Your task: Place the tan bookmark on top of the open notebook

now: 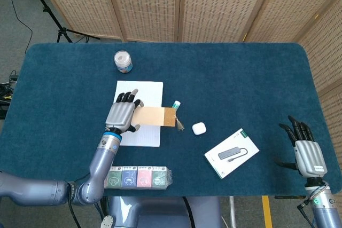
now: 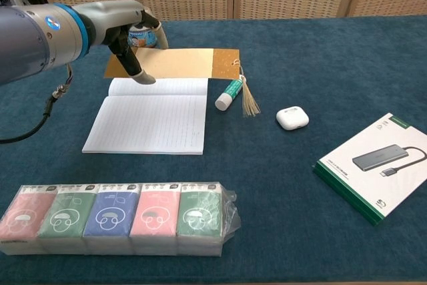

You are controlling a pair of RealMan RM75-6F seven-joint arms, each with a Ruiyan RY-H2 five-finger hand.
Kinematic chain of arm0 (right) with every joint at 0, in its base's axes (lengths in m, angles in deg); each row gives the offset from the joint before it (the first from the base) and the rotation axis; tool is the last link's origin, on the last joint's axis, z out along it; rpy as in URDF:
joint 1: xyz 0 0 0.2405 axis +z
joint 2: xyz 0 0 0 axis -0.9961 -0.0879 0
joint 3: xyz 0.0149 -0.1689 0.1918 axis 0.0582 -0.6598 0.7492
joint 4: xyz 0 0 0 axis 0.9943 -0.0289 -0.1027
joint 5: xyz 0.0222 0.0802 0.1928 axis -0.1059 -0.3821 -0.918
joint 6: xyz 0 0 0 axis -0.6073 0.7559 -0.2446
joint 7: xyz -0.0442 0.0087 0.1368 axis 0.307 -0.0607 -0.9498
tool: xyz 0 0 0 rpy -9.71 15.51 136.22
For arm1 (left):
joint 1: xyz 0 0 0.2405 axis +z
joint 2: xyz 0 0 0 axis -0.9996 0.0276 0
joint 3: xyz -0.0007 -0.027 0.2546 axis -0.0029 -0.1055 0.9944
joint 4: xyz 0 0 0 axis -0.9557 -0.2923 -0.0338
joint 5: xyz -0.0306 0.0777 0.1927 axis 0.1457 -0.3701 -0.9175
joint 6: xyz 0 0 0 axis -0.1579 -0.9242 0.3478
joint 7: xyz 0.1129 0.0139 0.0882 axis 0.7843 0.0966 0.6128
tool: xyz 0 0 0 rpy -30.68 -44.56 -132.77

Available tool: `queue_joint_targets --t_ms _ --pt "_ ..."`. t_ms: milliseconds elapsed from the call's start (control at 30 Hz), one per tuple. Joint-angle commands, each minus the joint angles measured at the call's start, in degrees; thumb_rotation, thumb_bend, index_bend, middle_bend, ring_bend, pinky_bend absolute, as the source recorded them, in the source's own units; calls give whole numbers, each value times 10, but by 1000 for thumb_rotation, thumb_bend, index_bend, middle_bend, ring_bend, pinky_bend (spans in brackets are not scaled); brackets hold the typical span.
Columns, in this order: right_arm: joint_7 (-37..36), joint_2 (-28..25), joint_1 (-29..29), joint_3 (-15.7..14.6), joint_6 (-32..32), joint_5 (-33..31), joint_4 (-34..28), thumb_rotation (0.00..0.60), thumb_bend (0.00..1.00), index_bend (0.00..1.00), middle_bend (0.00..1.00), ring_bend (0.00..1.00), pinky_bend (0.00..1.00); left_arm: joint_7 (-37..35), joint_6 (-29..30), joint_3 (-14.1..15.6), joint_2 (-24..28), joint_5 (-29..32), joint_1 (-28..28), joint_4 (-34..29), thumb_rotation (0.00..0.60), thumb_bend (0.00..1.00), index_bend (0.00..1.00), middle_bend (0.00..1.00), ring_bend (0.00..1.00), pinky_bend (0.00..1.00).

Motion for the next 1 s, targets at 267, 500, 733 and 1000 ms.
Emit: queue_joint_targets --t_ms 267,500,733,1000 --pt "1 -2 1 -1 4 -2 -2 600 0 149 0 0 0 -38 -47 48 -33 -33 21 89 600 253 769 0 0 18" --pt "3 -2 1 -2 7 -3 -2 600 0 149 0 0 0 -59 -73 59 -47 -48 31 137 600 254 770 0 0 18" --pt "5 -2 2 -3 8 -2 -3 600 0 149 0 0 0 -92 -94 60 -73 -73 42 194 600 255 776 0 0 18" --pt "6 -2 3 -3 11 -5 -3 600 0 149 0 0 0 -105 -116 46 -97 -73 41 233 600 255 776 0 0 18"
